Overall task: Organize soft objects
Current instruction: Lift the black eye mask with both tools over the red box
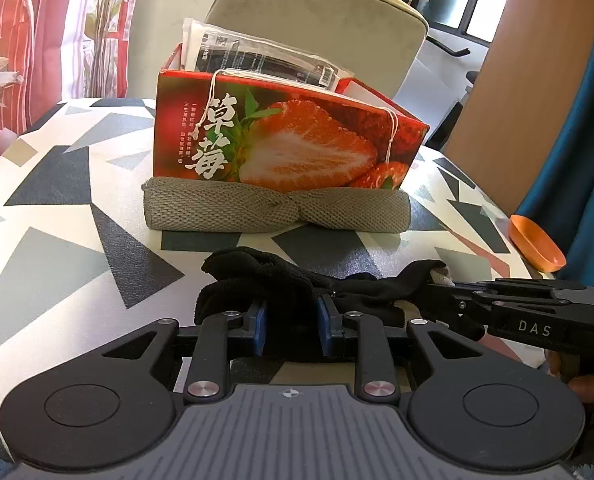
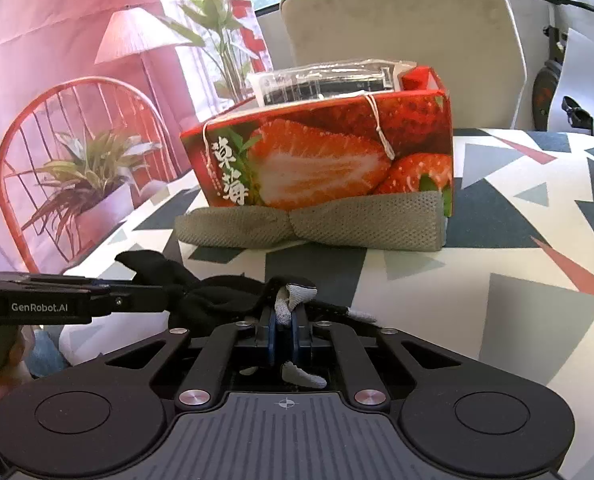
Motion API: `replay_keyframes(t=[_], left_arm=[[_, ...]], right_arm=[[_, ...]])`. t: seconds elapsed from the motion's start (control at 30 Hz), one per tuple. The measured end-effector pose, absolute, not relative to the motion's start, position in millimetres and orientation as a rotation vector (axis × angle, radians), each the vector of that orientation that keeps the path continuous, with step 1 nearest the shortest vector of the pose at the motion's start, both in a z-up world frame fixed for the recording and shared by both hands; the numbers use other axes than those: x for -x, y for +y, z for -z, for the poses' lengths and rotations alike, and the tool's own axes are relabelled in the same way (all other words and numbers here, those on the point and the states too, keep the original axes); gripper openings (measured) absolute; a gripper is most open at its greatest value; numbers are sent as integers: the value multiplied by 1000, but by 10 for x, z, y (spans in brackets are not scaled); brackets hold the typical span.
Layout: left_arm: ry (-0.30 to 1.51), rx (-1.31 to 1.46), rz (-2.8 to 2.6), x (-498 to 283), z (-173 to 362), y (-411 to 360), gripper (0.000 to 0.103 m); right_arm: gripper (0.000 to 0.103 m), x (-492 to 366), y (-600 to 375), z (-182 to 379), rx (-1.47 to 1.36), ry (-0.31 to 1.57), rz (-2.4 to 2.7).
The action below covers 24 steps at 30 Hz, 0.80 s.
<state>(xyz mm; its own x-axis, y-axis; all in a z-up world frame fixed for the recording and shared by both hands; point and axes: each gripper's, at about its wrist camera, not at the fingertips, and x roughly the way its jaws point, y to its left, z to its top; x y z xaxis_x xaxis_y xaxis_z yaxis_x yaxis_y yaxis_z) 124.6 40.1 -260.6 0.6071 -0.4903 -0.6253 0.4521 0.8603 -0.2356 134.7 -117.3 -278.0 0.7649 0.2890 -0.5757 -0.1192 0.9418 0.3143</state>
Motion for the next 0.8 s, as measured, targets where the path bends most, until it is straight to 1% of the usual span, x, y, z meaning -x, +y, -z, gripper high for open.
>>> replay_keyframes(t=[0.2,0.57,0.8], left_arm=[[720,77,551,-1229,2571,432,27],[663,85,569,-1172,2453,450,27],[654,63,579,-1181,2397,431,27]], right_arm=[[6,-1322,-1180,2742,-269,639,-215],[6,-1245,-1202,2514,-245,532,-209],[6,-1238,-1225,2491,-249,518,-201]])
